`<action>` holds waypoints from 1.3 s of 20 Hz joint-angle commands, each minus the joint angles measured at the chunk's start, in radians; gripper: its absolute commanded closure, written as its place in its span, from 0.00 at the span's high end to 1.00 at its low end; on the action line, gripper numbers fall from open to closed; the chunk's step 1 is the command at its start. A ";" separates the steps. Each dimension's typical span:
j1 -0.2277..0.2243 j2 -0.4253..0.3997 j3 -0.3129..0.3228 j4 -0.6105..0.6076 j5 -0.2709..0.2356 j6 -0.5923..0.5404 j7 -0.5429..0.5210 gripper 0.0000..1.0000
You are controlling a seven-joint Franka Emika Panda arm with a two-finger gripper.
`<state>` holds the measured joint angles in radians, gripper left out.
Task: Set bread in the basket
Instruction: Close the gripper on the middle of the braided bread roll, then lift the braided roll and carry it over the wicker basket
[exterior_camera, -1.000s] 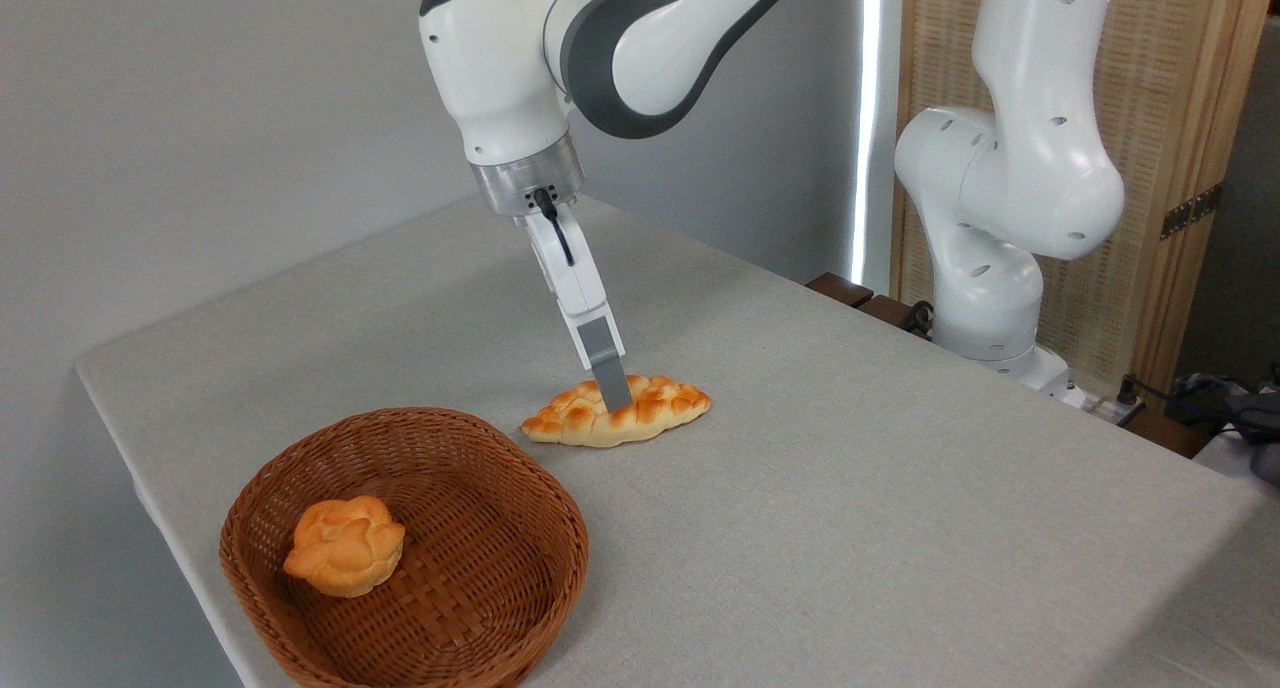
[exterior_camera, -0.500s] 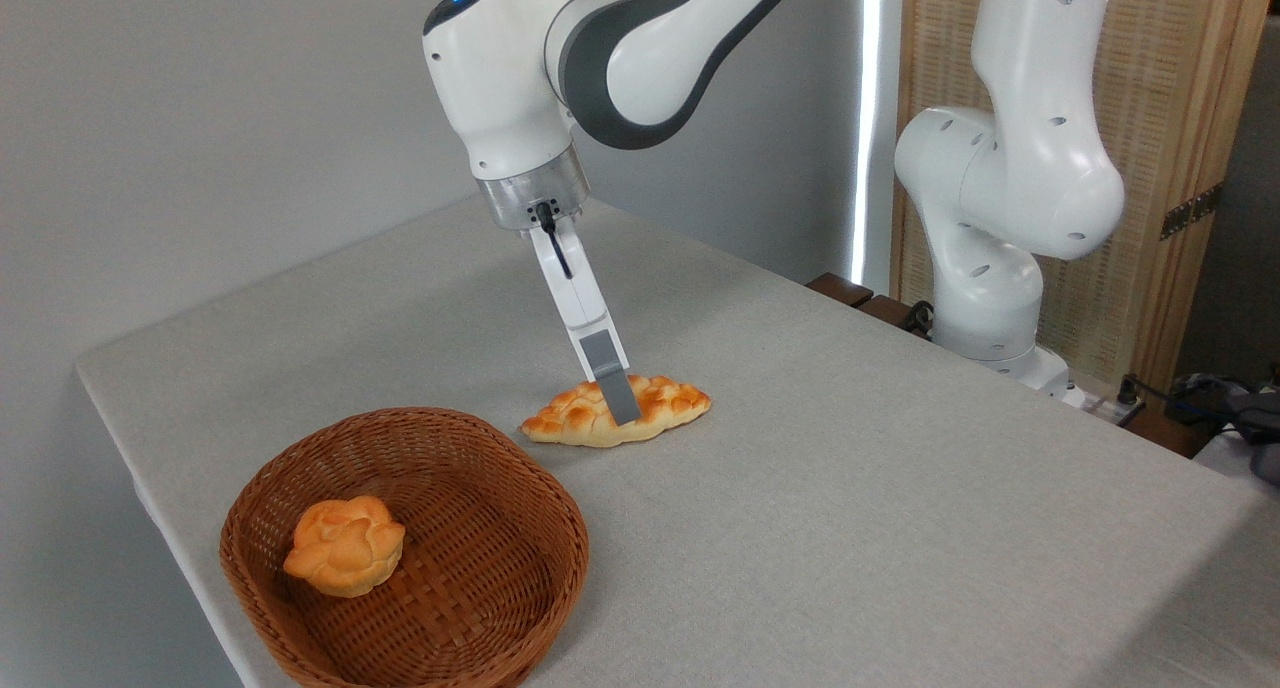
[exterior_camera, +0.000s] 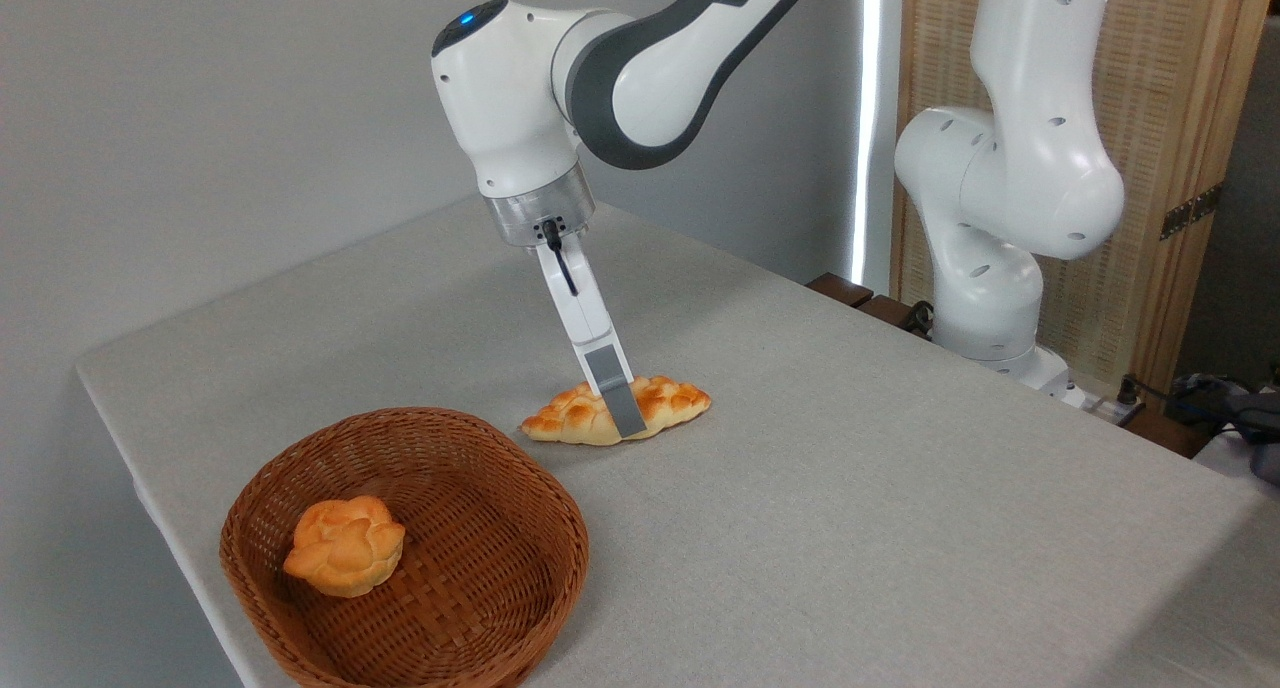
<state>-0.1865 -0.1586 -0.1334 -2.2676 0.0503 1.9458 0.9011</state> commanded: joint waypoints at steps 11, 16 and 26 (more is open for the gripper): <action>0.001 -0.001 0.001 -0.024 0.011 0.024 0.019 0.34; 0.001 -0.001 0.001 -0.023 0.002 0.024 0.056 0.33; 0.001 -0.006 0.001 -0.007 0.002 0.024 0.056 0.25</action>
<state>-0.1869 -0.1564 -0.1357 -2.2743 0.0503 1.9468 0.9368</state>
